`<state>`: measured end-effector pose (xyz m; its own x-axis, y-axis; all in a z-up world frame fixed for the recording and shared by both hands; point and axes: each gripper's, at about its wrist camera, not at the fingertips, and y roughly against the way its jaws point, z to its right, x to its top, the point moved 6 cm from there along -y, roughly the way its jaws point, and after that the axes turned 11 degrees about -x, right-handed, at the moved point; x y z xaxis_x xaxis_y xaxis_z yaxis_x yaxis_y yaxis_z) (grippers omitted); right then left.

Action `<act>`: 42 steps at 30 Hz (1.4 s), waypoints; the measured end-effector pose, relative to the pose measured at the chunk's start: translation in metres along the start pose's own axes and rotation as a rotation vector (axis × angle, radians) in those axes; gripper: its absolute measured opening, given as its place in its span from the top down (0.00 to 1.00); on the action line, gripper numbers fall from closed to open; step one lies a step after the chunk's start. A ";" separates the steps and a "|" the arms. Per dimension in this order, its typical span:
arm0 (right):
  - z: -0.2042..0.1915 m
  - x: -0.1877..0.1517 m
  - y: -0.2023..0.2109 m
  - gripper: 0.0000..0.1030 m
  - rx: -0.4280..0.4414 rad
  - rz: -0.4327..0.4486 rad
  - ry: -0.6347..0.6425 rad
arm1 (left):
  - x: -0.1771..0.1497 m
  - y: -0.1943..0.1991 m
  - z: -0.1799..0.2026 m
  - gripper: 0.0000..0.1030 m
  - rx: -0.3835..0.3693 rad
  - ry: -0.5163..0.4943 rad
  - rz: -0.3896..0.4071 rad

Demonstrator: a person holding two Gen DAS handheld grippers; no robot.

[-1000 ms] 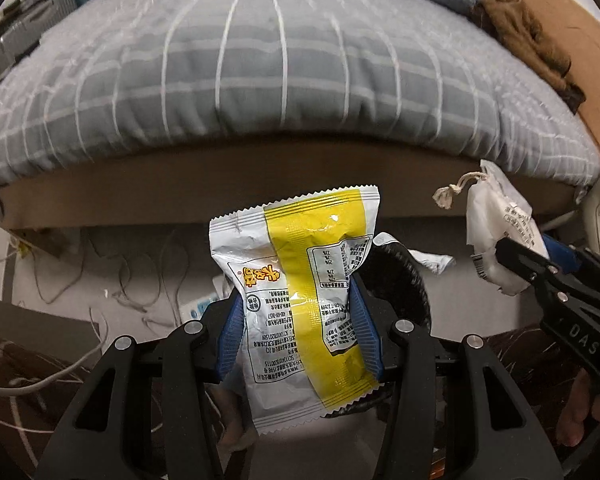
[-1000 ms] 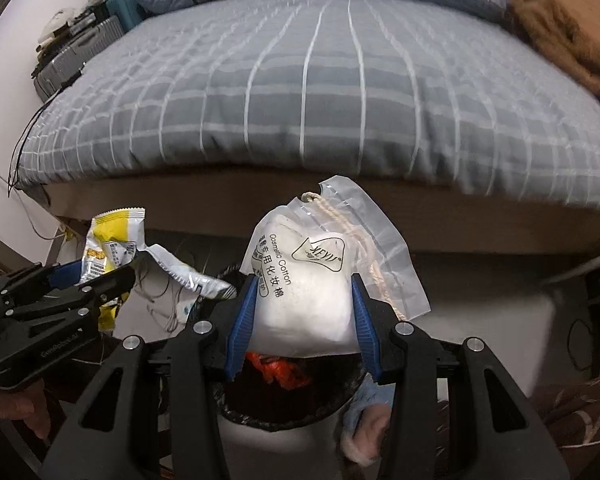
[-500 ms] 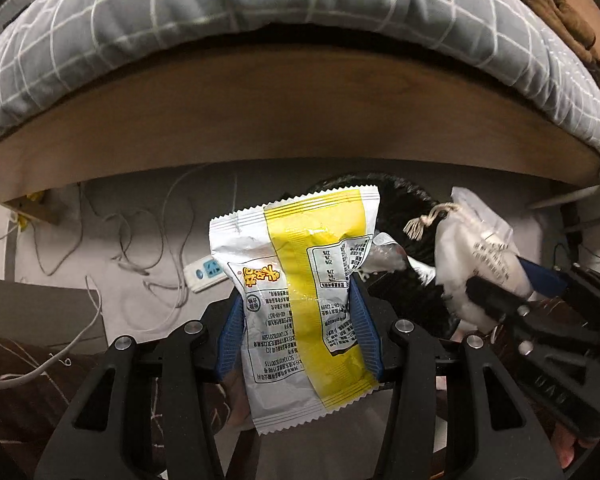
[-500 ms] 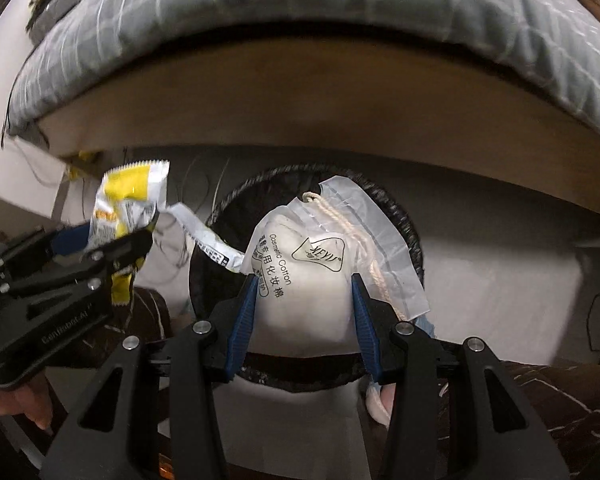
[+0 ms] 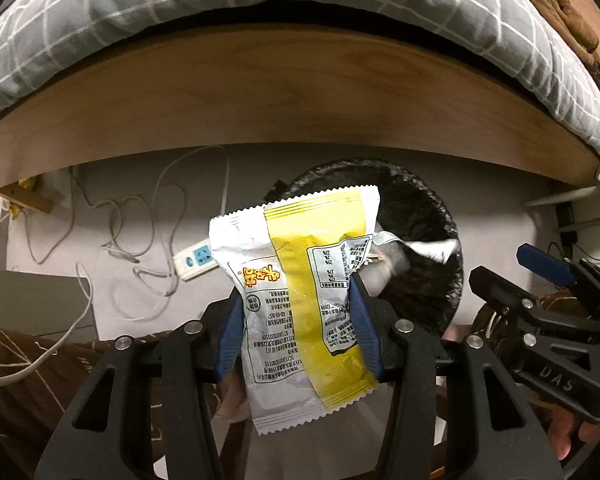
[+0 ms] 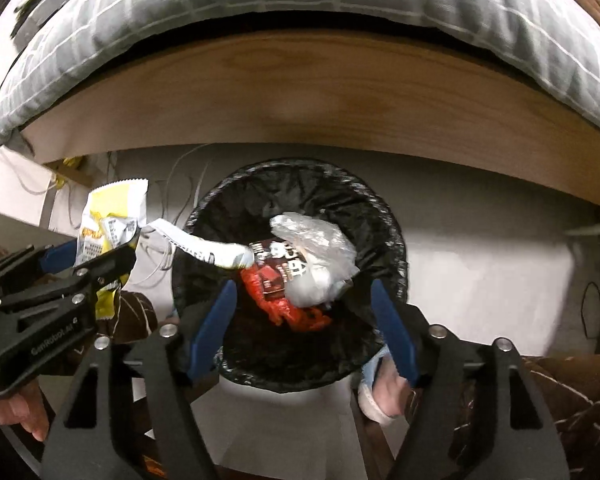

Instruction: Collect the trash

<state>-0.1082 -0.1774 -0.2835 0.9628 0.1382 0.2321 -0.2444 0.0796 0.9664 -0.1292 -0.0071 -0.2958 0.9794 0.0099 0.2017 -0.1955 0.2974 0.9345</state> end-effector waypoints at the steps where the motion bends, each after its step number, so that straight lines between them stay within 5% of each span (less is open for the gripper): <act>1: 0.004 0.000 0.000 0.30 -0.006 0.004 -0.008 | 0.000 -0.001 0.002 0.54 -0.002 -0.008 -0.001; 12: 0.065 -0.012 0.003 0.09 -0.097 0.040 -0.100 | 0.006 -0.018 0.066 0.54 -0.048 -0.097 -0.036; 22: 0.093 -0.019 0.000 0.07 -0.145 0.042 -0.170 | 0.006 -0.028 0.088 0.52 -0.069 -0.131 -0.045; 35: 0.090 -0.007 0.025 0.07 -0.147 0.120 -0.171 | 0.020 0.004 0.073 0.11 0.055 -0.138 0.070; 42: 0.080 0.012 0.069 0.07 -0.164 0.234 -0.120 | 0.030 0.055 0.069 0.06 0.089 -0.148 0.182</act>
<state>-0.1040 -0.2492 -0.2053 0.8824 0.0545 0.4674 -0.4672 0.2191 0.8565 -0.1136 -0.0564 -0.2177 0.9107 -0.0858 0.4040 -0.3785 0.2182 0.8995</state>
